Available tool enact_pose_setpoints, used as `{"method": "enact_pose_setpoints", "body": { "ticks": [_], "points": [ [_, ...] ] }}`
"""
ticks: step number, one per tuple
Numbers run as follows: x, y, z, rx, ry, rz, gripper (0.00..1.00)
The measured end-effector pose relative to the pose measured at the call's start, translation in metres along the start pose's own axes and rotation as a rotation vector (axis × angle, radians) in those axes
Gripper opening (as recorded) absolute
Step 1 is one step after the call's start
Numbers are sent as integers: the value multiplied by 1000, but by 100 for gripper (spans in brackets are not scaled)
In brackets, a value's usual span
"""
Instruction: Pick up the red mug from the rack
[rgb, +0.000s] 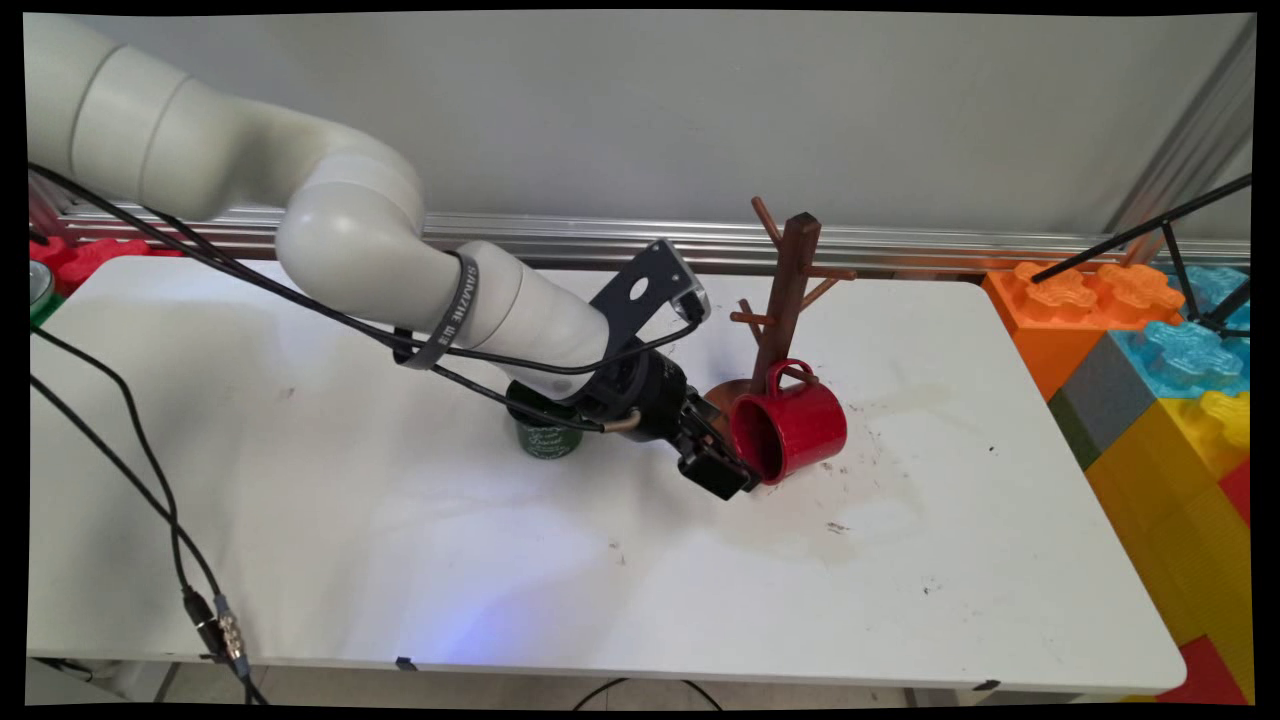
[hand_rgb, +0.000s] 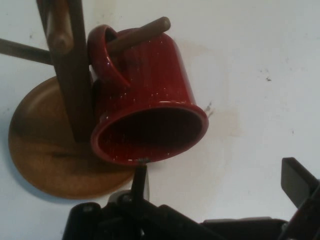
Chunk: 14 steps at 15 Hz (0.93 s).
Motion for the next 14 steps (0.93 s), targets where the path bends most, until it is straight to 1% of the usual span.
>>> {"method": "enact_pose_setpoints", "body": {
  "ticks": [5,9,14],
  "points": [
    [-2,-1,6,-12,9,68,100],
    [-4,0,10,-20,28,179,100],
    [-11,-4,13,-21,47,287,100]
  ]
}}
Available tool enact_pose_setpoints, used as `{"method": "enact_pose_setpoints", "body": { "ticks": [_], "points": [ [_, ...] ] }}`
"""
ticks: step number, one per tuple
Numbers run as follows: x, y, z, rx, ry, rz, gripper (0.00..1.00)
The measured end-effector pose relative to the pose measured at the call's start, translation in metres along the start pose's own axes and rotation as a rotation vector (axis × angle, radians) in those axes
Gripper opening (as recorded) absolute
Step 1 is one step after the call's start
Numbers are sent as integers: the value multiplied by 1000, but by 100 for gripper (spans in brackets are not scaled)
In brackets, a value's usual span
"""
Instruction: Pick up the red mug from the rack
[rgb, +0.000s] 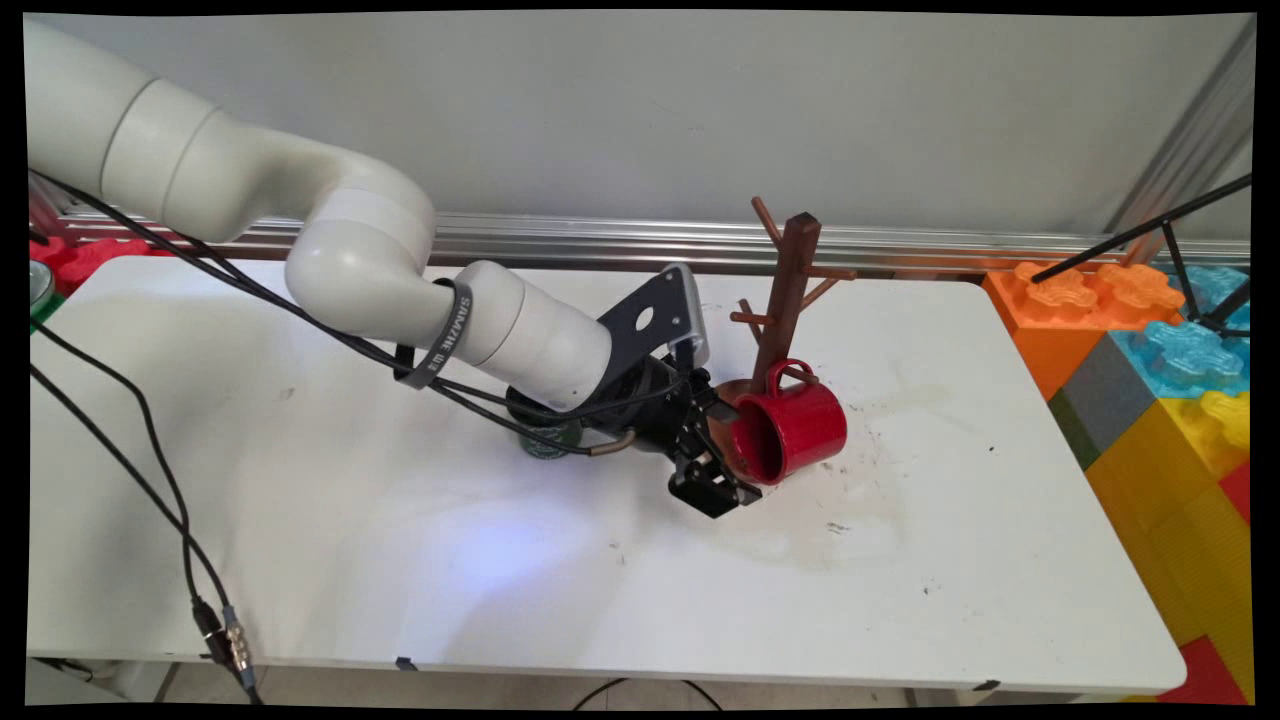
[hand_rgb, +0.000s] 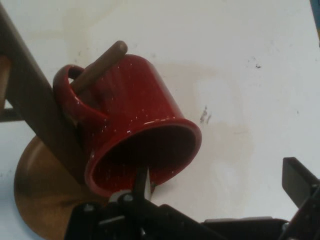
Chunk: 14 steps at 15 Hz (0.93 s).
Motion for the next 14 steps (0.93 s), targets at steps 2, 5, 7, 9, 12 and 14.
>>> {"method": "enact_pose_setpoints", "body": {
  "ticks": [2,5,7,9,12,14],
  "points": [
    [-2,0,1,-1,11,46,100],
    [-5,0,2,5,23,82,100],
    [-7,0,3,7,28,78,100],
    [-8,0,4,7,34,64,100],
    [-11,0,6,4,43,42,100],
    [-12,1,7,-1,49,25,100]
  ]
}}
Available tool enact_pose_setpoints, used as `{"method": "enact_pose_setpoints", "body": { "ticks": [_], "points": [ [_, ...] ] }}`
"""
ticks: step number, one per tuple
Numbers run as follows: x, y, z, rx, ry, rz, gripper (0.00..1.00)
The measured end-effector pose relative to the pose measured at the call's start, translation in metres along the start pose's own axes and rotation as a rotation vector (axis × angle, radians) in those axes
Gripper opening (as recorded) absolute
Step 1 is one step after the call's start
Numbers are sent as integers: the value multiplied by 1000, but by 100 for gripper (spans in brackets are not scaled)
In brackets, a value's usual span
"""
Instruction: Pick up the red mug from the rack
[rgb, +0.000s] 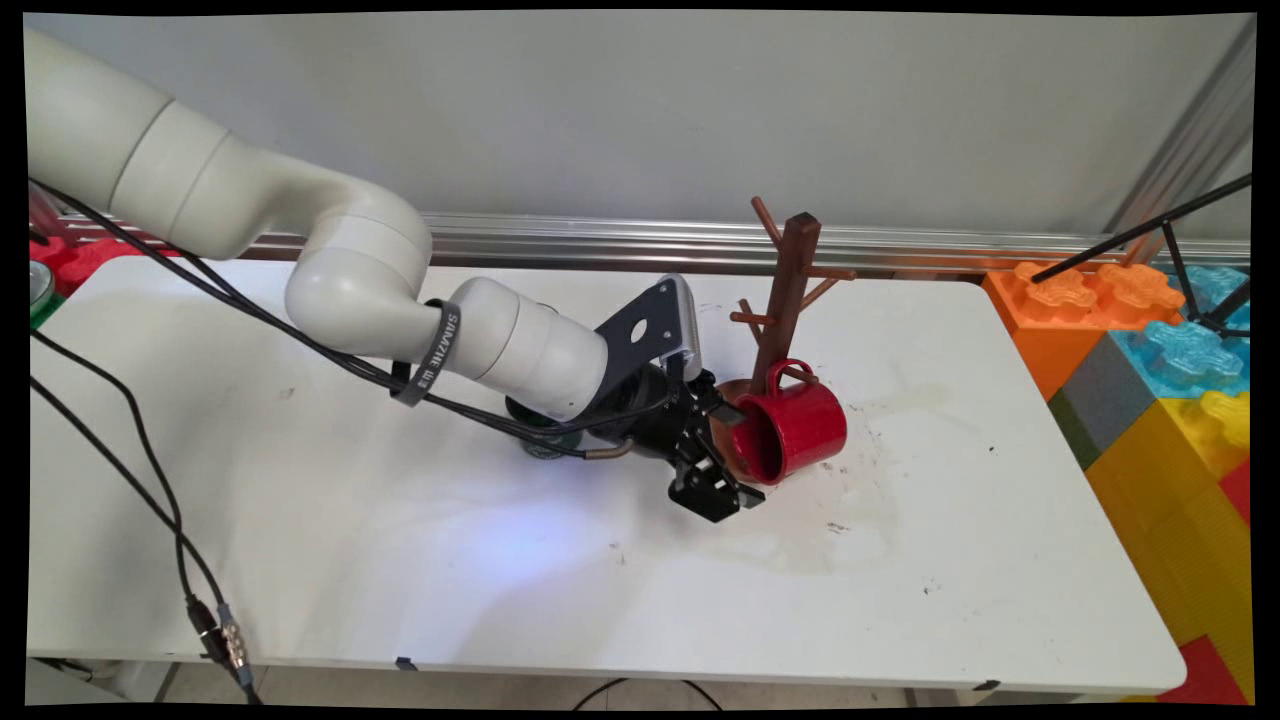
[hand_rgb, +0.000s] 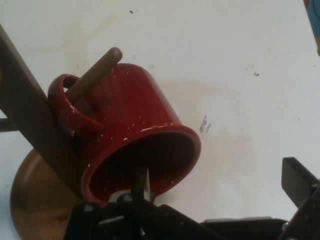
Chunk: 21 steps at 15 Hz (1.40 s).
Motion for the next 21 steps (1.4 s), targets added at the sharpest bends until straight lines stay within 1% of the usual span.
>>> {"method": "enact_pose_setpoints", "body": {
  "ticks": [8,21],
  "points": [
    [-10,3,5,-21,27,-66,100],
    [-19,2,23,-27,66,-153,100]
  ]
}}
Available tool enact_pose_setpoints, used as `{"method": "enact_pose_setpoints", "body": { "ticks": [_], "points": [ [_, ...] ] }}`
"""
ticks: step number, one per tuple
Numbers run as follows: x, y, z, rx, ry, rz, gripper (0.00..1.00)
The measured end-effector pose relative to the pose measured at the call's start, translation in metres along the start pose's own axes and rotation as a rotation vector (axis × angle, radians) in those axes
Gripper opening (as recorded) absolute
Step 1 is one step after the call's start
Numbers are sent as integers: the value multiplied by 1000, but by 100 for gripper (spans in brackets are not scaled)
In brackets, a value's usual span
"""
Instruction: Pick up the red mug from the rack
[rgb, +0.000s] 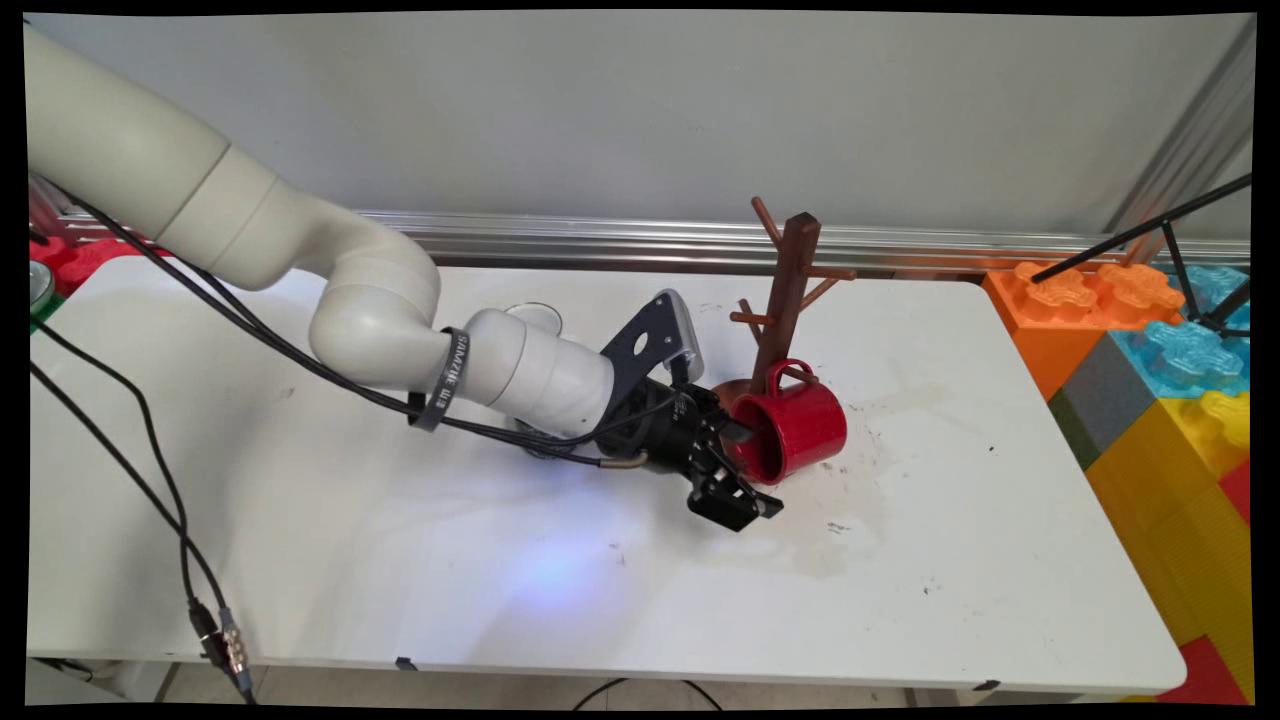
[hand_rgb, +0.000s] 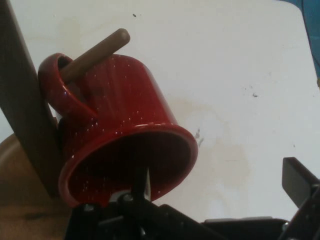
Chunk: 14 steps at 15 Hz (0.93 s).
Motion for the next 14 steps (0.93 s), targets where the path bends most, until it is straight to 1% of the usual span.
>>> {"method": "enact_pose_setpoints", "body": {
  "ticks": [6,14],
  "points": [
    [-2,0,10,-7,19,-47,100],
    [-2,-1,28,-9,73,-157,100]
  ]
}}
